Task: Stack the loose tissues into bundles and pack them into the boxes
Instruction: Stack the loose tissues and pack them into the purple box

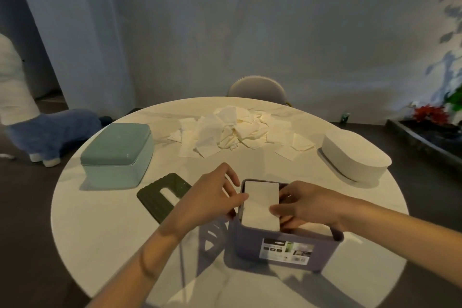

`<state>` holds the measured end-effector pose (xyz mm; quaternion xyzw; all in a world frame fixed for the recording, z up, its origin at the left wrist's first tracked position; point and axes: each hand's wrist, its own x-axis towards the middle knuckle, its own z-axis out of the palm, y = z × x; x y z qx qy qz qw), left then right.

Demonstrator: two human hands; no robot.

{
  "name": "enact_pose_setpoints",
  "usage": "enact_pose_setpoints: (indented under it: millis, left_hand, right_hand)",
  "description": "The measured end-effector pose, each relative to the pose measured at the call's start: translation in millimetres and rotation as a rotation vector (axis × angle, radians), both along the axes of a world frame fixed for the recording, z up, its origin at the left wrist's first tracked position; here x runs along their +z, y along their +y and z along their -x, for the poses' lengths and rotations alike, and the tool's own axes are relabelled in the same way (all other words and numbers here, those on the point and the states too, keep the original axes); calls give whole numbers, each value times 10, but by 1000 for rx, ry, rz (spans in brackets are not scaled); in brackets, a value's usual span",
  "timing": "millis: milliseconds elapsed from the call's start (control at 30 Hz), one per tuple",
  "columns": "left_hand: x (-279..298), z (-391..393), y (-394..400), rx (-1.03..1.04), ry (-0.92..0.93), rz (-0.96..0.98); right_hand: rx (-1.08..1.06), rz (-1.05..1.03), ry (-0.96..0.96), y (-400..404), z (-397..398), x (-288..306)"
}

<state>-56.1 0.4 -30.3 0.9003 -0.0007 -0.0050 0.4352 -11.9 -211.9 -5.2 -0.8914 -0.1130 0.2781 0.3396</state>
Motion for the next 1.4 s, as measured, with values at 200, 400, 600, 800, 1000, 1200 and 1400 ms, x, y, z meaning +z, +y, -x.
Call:
enact_pose_setpoints:
  millis: [200,400,600,800,1000,1200,1400]
  left_hand:
    - [21,12,-24,-7,-44,-55]
    - [71,45,-25,-32,-17,-76]
    - [29,18,-43,-44,-64,-122]
    - [18,3,-11,-51,-23,-68]
    - [49,-247,87,31,-51,7]
    - [-208,-861,33,82,-59,121]
    - [-562,-1529,-172,174,-80,302]
  right_hand:
    - [36,137,-10,146,30,76]
    - [72,165,41,74,38,315]
    - [86,217,19,79,36,263]
    - [102,167,77,56,20,285]
    - [195,118,100,-135,-223,582]
    - [20,191,-271,-360,-1241,355]
    - [-5,538,-564,-616,-2321,-240]
